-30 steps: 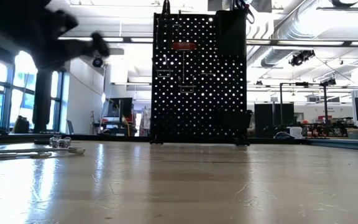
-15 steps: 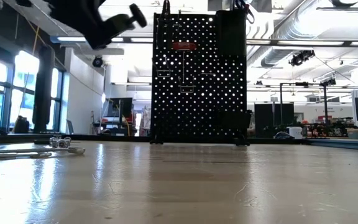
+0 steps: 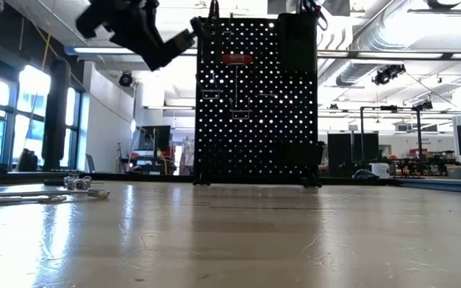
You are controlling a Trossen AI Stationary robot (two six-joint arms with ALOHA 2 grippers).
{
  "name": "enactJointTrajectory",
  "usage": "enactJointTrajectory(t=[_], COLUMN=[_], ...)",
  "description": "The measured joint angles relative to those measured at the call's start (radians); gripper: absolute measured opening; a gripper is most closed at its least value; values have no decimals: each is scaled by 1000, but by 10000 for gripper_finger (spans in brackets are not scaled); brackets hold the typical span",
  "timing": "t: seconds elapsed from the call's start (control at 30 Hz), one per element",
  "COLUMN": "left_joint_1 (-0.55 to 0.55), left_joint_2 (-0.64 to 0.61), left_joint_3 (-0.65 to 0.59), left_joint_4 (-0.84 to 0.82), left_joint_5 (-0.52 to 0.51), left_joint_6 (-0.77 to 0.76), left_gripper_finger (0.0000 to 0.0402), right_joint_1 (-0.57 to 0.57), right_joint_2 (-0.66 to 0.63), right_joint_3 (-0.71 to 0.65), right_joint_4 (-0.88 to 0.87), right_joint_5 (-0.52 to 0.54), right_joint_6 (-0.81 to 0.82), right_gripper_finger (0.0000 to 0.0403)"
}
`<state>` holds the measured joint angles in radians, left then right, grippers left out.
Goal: Hang tools onto peg board
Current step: Hang the c-clamp on the peg board
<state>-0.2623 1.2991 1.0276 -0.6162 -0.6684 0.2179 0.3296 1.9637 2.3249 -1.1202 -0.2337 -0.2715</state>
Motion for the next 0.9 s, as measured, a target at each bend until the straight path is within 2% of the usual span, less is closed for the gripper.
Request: enactJointTrajectory(t=[0.13,0.2,0.5,0.9], left_joint_1=[35,49,98,172], left_joint_2=[12,18,60,195], left_joint_3=[0,0,0,0], left_joint_4=[21,36,105,293], left_joint_5=[10,30,81,52], left_joint_6=[50,65,109,206], left_gripper_finger=[71,71,71,71], right_joint_1=[-29,-45,-116,-215], right_joint_2=[4,-6,-127,-278], right_joint_3=[0,0,0,0], right_joint_4=[88,102,-26,-190], right_joint_5=[-155,-190,-202,-281], right_joint_6=[-42,-53,-123,-153], right_gripper_finger=[177,177,177,177])
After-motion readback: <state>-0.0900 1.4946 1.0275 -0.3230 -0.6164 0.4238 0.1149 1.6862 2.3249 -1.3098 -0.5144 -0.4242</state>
